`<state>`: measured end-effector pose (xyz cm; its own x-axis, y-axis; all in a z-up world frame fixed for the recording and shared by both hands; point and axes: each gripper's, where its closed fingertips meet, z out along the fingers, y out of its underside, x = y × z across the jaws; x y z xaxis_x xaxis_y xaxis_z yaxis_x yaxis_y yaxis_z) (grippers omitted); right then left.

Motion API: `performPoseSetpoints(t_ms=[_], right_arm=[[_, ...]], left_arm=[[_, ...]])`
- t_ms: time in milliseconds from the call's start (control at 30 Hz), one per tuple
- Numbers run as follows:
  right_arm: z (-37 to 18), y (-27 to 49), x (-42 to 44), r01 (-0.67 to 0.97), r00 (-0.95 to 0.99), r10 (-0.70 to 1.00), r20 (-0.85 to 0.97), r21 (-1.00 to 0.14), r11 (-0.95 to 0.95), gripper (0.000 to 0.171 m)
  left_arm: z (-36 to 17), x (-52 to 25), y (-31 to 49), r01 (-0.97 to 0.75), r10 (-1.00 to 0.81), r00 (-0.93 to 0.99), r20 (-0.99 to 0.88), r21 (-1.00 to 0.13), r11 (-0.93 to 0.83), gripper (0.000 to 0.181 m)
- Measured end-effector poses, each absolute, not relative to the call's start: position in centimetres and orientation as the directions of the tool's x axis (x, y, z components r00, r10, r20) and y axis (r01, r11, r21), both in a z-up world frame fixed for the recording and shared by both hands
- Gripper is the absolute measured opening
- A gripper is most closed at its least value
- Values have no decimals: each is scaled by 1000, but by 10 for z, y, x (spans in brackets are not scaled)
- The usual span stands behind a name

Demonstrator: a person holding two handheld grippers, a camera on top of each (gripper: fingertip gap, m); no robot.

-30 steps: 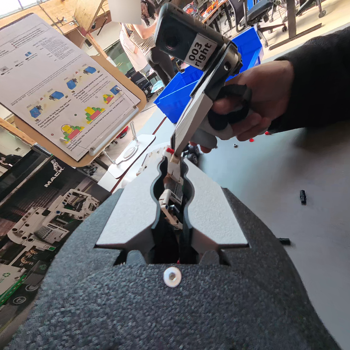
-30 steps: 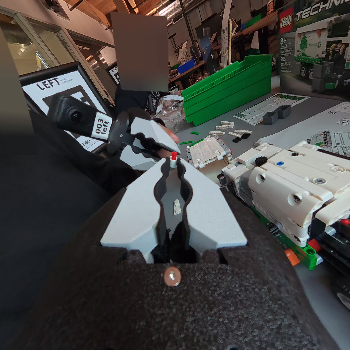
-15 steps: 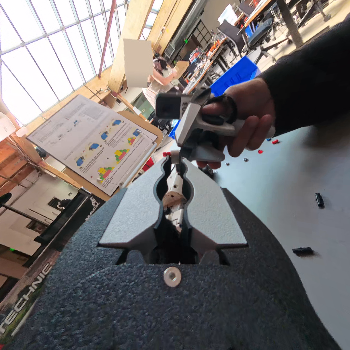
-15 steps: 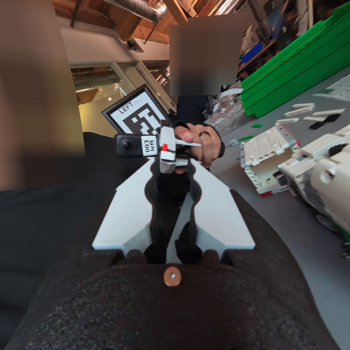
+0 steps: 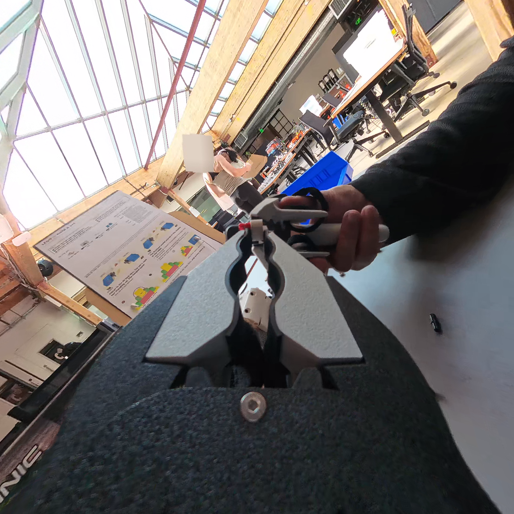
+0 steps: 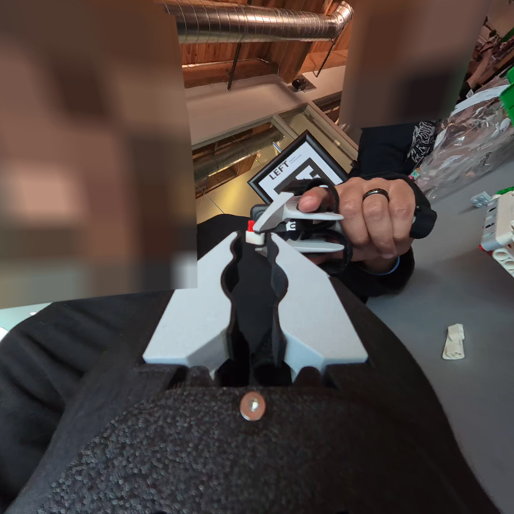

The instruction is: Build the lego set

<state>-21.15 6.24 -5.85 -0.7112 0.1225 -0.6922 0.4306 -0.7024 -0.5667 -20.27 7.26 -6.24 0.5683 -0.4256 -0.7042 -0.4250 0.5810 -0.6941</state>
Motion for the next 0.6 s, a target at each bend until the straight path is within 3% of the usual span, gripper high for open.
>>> performPoseSetpoints(t_ms=[400, 600], right_arm=[[-66, 56, -211, 470, -686, 144, -713, -585, -661, 15], [-79, 74, -222, 401, -617, 303, -726, -622, -672, 11]], left_arm=[[-67, -201, 74, -457, -410, 550, -727, -673, 581, 5], [-80, -211, 94, -536, -408, 584, -702, -711, 455, 7]])
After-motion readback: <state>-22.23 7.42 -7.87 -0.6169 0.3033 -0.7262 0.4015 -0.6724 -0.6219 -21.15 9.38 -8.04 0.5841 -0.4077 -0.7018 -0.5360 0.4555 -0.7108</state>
